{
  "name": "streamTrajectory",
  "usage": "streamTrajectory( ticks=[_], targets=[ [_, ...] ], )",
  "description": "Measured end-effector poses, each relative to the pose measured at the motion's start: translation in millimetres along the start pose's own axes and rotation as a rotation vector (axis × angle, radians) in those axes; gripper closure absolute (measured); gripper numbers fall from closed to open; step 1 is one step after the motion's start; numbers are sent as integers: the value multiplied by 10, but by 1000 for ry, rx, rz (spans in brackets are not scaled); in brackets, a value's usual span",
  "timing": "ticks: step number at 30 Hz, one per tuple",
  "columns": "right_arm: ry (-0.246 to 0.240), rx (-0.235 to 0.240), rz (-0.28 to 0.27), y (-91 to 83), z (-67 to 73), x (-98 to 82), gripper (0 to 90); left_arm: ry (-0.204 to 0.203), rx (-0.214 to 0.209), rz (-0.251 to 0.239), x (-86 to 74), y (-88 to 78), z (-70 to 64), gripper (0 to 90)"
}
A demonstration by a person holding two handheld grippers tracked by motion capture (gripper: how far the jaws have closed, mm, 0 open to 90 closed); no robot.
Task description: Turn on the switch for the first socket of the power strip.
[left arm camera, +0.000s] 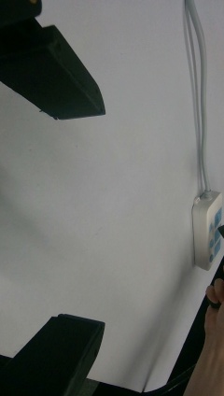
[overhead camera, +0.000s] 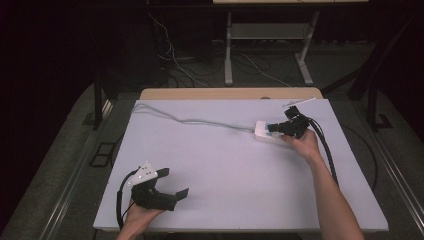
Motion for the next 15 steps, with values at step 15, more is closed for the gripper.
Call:
streamTrajectory(
  ticks=[15],
  targets=[
    [-12,-41,-3,-294,32,30,900,1,-4,5,-6,10,-16,0]
  ],
)
Point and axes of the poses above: each handheld gripper's, and its own axes: y roughly forward along the jaws, x roughly out of its top, z roughly to its left, the point moved 9 cm from there along y, roughly forward along the jaws, and after that the axes turned 1 degree about x, right-handed, at the moved point
